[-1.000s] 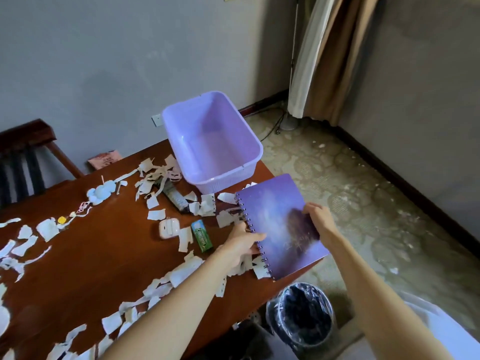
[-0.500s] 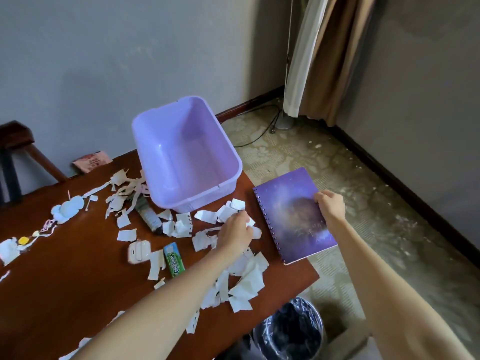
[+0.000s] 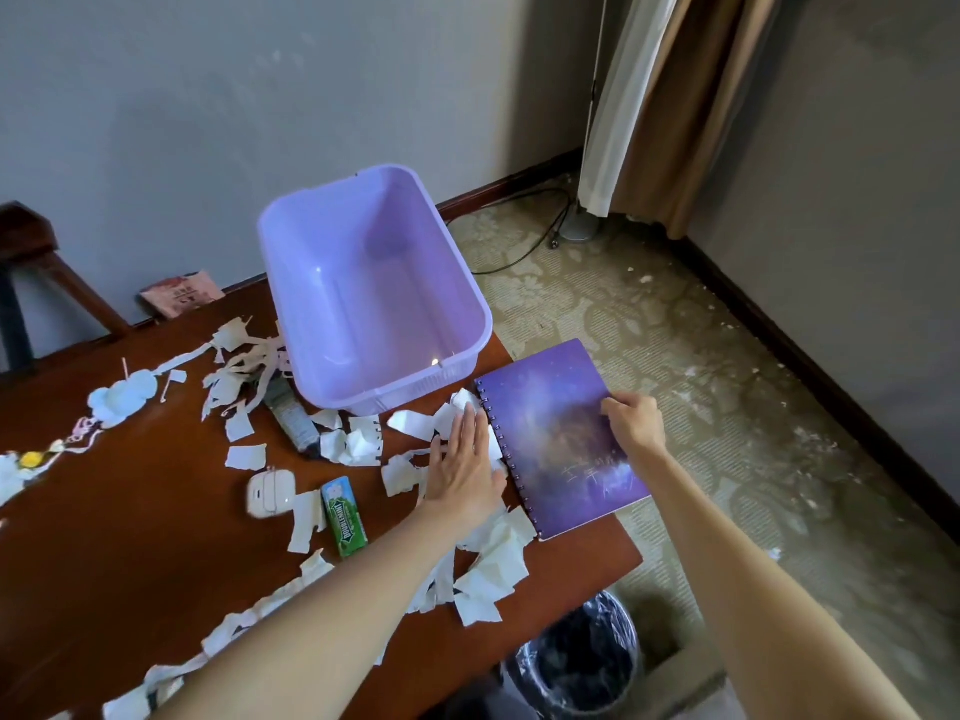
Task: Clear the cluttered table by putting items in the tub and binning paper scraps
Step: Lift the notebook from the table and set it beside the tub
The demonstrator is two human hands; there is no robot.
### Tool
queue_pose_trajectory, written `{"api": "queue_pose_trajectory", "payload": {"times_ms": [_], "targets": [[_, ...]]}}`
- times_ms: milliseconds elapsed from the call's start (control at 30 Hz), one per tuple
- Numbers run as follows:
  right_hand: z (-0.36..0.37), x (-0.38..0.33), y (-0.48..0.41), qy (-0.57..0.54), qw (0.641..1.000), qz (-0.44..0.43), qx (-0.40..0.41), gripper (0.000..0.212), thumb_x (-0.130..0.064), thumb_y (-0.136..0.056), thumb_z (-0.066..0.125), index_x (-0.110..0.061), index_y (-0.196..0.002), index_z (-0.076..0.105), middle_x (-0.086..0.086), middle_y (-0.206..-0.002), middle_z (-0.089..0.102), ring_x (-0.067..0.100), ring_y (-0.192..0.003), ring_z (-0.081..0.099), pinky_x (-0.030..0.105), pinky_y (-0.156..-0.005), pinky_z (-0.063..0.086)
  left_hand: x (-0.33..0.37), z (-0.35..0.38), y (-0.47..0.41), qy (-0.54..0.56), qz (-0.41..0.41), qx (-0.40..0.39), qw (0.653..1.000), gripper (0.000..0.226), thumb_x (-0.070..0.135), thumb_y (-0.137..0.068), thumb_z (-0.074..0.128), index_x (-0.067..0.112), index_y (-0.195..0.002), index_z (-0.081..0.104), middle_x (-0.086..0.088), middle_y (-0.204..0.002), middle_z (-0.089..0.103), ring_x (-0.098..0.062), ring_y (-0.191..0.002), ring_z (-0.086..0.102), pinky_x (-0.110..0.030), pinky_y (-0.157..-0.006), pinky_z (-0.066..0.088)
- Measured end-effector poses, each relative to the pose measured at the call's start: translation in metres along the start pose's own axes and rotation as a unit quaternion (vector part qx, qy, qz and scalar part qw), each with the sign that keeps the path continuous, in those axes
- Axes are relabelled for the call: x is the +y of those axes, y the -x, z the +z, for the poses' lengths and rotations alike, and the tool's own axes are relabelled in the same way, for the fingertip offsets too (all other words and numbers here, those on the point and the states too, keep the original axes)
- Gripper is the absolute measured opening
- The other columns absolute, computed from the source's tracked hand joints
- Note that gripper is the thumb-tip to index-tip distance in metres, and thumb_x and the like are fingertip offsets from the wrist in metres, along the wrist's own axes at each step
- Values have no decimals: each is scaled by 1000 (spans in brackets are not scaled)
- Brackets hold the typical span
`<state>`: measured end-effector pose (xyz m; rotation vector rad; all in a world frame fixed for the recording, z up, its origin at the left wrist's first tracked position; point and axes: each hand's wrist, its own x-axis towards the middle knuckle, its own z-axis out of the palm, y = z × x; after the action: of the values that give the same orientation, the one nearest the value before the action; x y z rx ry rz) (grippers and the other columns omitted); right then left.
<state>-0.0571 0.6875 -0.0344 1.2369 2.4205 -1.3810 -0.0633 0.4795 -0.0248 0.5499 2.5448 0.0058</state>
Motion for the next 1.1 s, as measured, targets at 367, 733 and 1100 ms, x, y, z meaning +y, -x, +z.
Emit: {"api": "queue_pose_trajectory", "payload": {"times_ms": [367,733,1100], "targets": [[44,-10,38,6,999,-9,-40,35,-1,-75,50,-14,-47,33,4,-49,32,20,-53,31,29,-55,28,-31,23,31,-10,-64,25,998,68,33,-99,30,8,-150,-7,-12,-159,-7,-26,-148,-3,-41,-119,11],[72,-16,69,-19,999,-27,-36,28,4,-82,47,2,-100,68,25,-97,67,40,-93,59,42,-79,49,-59,31,55,12,-102,29,994,69,33,-98,32,9,-150,-6,-11,-159,-10,-26,-148,-7,-44,-119,5],[70,-6,62,52,997,-53,-19,41,2,-82,47,-9,-118,65,16,-118,60,30,-105,59,26,-88,43,-52,24,51,4,-114,45,992,73,30,-96,46,9,-151,3,-18,-158,-3,-32,-147,-2,-44,-119,13]]}}
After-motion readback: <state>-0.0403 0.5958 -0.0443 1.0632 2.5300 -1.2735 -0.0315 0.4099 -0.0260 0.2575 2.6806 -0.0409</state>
